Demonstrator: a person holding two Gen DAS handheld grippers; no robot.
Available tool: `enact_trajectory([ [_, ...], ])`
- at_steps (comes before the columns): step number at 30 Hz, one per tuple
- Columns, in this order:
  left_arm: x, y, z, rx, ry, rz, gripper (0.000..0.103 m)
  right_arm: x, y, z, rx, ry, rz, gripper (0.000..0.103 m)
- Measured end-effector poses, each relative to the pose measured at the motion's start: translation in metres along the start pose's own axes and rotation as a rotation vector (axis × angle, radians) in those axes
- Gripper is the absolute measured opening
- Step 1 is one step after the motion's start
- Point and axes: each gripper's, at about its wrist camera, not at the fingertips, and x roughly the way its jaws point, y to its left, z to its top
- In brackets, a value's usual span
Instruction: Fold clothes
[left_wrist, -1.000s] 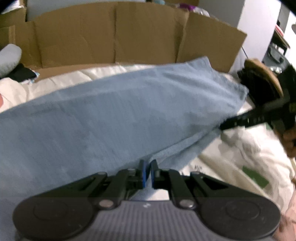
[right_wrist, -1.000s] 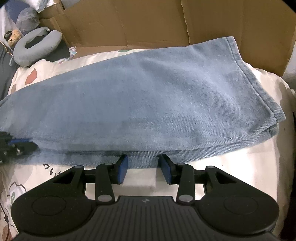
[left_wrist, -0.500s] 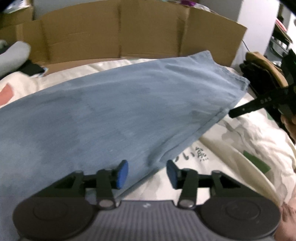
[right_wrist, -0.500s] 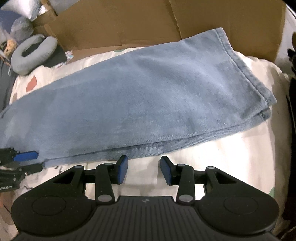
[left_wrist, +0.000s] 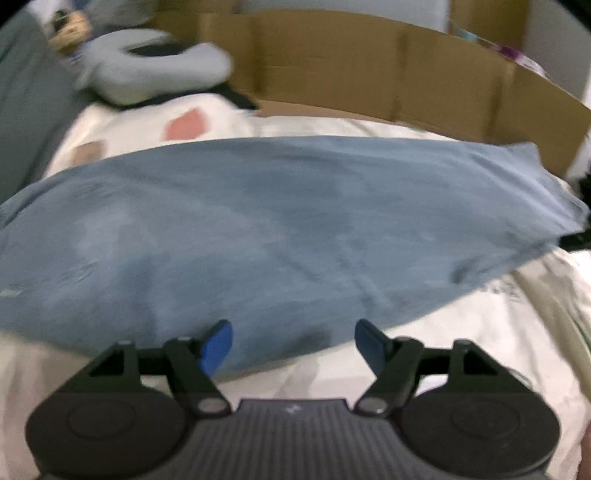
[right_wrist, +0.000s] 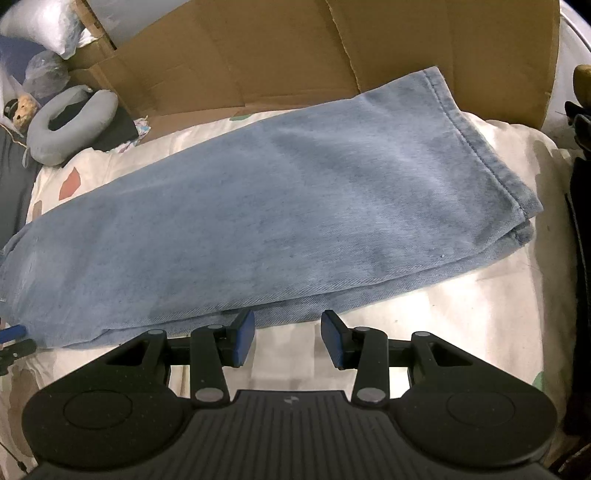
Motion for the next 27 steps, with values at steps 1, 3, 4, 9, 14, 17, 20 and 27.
enact_trajectory([
  [1, -0.002, 0.006, -0.002, -0.014, -0.001, 0.023, 0.079, 0.0, 0.0, 0.0, 0.001, 0.001, -0.001, 0.047],
  [3, -0.005, 0.015, -0.008, -0.034, -0.002, 0.061, 0.08, 0.001, -0.001, 0.0, 0.002, 0.002, -0.002, 0.047],
  [4, -0.006, 0.02, -0.011, -0.043, -0.003, 0.078, 0.081, 0.001, -0.001, 0.0, 0.002, 0.003, -0.003, 0.047],
  [9, -0.001, 0.035, -0.026, -0.086, 0.028, 0.112, 0.081, 0.002, -0.001, -0.001, -0.001, 0.008, -0.008, 0.047],
  [14, 0.014, 0.042, -0.028, -0.097, 0.02, 0.126, 0.081, 0.005, -0.004, -0.001, 0.012, 0.022, -0.009, 0.048],
  [17, 0.015, 0.051, -0.027, -0.178, 0.008, 0.106, 0.08, 0.006, -0.004, -0.001, 0.019, 0.025, -0.01, 0.048],
  [20, 0.008, 0.058, -0.024, -0.249, -0.052, 0.105, 0.079, 0.007, -0.004, -0.001, 0.026, 0.027, -0.01, 0.048],
  [27, 0.001, 0.069, -0.02, -0.321, -0.111, 0.142, 0.079, 0.009, -0.003, 0.0, 0.015, 0.036, -0.01, 0.048],
])
